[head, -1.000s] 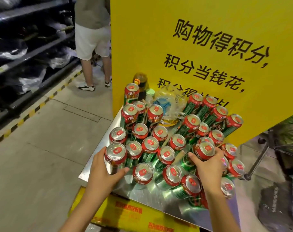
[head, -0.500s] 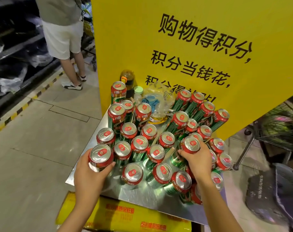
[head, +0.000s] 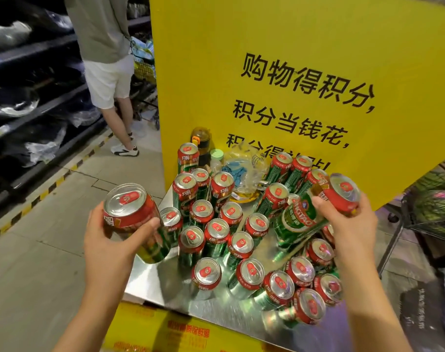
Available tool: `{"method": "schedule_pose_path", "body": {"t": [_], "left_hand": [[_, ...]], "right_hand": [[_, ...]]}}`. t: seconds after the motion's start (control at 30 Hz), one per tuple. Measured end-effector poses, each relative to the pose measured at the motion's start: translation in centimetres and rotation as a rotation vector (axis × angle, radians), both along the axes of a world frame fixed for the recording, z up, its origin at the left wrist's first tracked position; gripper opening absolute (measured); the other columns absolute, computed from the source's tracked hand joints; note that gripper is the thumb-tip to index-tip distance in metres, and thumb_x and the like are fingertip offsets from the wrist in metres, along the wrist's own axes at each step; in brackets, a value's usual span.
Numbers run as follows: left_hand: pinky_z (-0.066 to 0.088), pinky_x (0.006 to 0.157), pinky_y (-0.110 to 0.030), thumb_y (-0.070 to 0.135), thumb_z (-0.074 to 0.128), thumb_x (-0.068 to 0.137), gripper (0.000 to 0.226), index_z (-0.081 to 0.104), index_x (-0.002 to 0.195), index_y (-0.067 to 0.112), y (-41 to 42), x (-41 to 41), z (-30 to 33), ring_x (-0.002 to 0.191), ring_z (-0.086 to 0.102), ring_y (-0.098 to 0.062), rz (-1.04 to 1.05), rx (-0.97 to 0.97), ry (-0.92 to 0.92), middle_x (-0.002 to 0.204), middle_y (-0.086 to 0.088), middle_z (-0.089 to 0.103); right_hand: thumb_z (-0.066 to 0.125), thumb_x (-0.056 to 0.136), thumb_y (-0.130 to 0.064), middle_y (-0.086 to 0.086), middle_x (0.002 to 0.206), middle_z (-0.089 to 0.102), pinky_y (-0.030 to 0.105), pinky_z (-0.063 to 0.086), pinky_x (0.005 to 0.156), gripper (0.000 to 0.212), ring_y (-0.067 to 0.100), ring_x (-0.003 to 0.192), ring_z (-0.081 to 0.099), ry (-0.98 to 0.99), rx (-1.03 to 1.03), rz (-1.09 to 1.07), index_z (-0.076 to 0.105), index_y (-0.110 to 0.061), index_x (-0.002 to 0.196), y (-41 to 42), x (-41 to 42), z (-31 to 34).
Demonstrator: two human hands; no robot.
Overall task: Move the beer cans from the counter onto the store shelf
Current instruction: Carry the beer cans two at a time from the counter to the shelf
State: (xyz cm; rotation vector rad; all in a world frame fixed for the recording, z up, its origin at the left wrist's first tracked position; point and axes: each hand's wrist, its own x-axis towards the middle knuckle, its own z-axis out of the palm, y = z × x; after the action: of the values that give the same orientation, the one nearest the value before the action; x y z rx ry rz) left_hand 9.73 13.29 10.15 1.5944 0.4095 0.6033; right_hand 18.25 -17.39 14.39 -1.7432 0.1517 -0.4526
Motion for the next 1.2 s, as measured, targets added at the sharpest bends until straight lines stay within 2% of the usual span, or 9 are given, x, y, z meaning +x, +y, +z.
{"method": "schedule_pose_path", "body": {"t": [0.1,0.23,0.3,0.47,0.63,0.73,0.9,1.07,1.2], "left_hand": [[0.047,0.079,-0.021,0.039,0.081,0.049,0.059,0.058,0.104,0.04,-0.1,-0.4,2.8,0.096,0.063,-0.001,-0.032,-0.088,-0.095,0.1,0.019,0.068],[0.049,0.076,-0.021,0.039,0.076,0.049,0.065,0.059,0.111,0.032,0.4,-1.7,5.0,0.099,0.065,-0.008,-0.042,-0.133,-0.151,0.103,0.01,0.069],[0.051,0.073,-0.019,0.039,0.076,0.05,0.068,0.059,0.115,0.025,0.9,-3.0,5.8,0.098,0.065,-0.01,-0.026,-0.094,-0.158,0.104,0.006,0.07],[0.048,0.073,-0.022,0.046,0.071,0.048,0.058,0.061,0.104,0.032,3.2,-7.8,6.5,0.09,0.066,-0.004,0.11,-0.033,-0.122,0.095,0.013,0.071],[0.045,0.07,-0.024,0.054,0.067,0.045,0.059,0.06,0.099,0.032,7.5,-14.1,6.1,0.083,0.065,0.002,0.325,-0.057,-0.059,0.09,0.016,0.071],[0.049,0.077,-0.035,0.058,0.071,0.041,0.065,0.06,0.101,0.033,10.9,-18.1,5.4,0.092,0.066,-0.013,0.42,-0.118,-0.042,0.097,0.004,0.07],[0.048,0.082,-0.043,0.065,0.075,0.028,0.076,0.059,0.095,0.031,17.4,-24.9,4.6,0.092,0.064,-0.023,0.598,-0.194,-0.057,0.089,0.004,0.069],[0.048,0.071,-0.035,0.056,0.07,0.033,0.067,0.061,0.092,0.024,25.5,-33.1,4.6,0.084,0.066,-0.023,0.763,-0.22,-0.081,0.075,0.009,0.072],[0.047,0.066,-0.03,0.052,0.071,0.041,0.059,0.061,0.091,0.021,32.0,-39.1,4.5,0.07,0.067,-0.008,0.871,-0.177,-0.061,0.074,0.014,0.071]], "right_hand": [[0.076,0.056,-0.029,-0.01,0.1,0.067,0.016,0.049,0.072,0.048,-0.001,0.086,0.065,-0.034,0.153,0.116,0.057,-0.034,0.1,1.6,-0.7,2.5],[0.084,0.053,-0.024,-0.005,0.094,0.072,0.026,0.055,0.075,0.054,0.012,0.088,0.069,-0.027,0.279,0.308,0.061,-0.029,0.101,4.4,-1.5,3.6],[0.079,0.049,-0.036,-0.004,0.094,0.074,0.028,0.056,0.074,0.054,0.015,0.089,0.07,-0.007,0.301,0.396,0.062,-0.03,0.1,6.2,-2.1,3.5],[0.078,0.044,-0.039,-0.003,0.09,0.074,0.024,0.055,0.067,0.057,0.014,0.083,0.071,0.048,0.341,0.616,0.064,-0.025,0.098,12.2,-4.0,2.6],[0.078,0.047,-0.04,0.0,0.093,0.074,0.022,0.055,0.065,0.053,0.017,0.084,0.071,0.073,0.3,0.785,0.067,-0.026,0.096,18.8,-7.5,2.5],[0.078,0.047,-0.041,0.0,0.093,0.073,0.021,0.054,0.064,0.056,0.015,0.082,0.07,0.066,0.27,0.88,0.066,-0.025,0.099,23.5,-10.0,2.6],[0.08,0.044,-0.043,0.001,0.092,0.073,0.024,0.054,0.064,0.059,0.017,0.081,0.07,0.094,0.23,1.013,0.066,-0.024,0.099,33.6,-14.8,2.3],[0.08,0.041,-0.047,-0.003,0.092,0.073,0.03,0.054,0.069,0.061,0.014,0.081,0.07,0.173,0.206,1.176,0.066,-0.032,0.098,45.6,-21.4,1.8],[0.089,0.042,-0.045,-0.006,0.092,0.073,0.03,0.054,0.07,0.067,0.012,0.082,0.07,0.203,0.182,1.297,0.063,-0.032,0.102,54.7,-27.0,1.5]]}}
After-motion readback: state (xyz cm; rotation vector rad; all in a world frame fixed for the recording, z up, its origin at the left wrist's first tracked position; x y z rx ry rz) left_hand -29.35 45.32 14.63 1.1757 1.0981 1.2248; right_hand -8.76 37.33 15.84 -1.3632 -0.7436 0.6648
